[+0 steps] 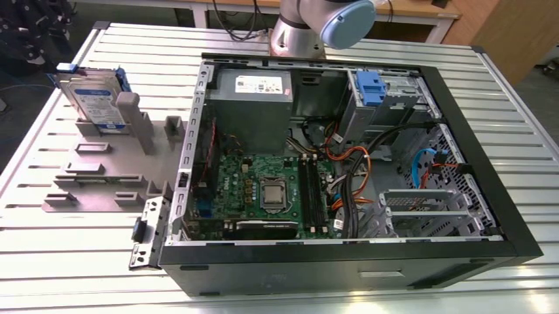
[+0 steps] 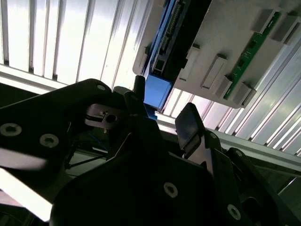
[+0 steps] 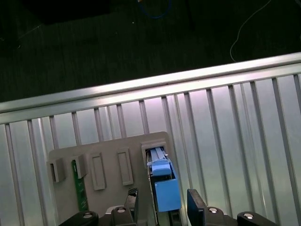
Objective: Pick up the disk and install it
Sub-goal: 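Pick up the disk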
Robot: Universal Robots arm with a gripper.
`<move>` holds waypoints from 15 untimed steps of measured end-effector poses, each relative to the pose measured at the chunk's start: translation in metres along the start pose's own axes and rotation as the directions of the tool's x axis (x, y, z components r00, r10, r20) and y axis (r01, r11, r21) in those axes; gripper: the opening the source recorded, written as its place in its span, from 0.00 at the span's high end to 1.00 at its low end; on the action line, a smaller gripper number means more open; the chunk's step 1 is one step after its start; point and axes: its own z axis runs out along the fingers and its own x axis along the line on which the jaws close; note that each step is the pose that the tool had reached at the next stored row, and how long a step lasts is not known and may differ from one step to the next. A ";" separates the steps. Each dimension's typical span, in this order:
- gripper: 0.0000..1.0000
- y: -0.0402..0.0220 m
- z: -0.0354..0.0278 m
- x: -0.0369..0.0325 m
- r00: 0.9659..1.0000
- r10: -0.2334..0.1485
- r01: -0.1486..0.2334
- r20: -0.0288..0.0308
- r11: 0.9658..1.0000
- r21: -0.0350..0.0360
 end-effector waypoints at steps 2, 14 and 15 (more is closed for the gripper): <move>0.47 0.0001 0.0021 0.0001 1.000 -0.004 0.004 0.000 1.000 0.000; 0.47 -0.0002 0.0110 0.0023 0.997 -0.083 0.083 -0.004 0.997 0.001; 0.47 -0.0002 0.0117 0.0023 0.996 -0.084 0.084 -0.006 0.996 0.002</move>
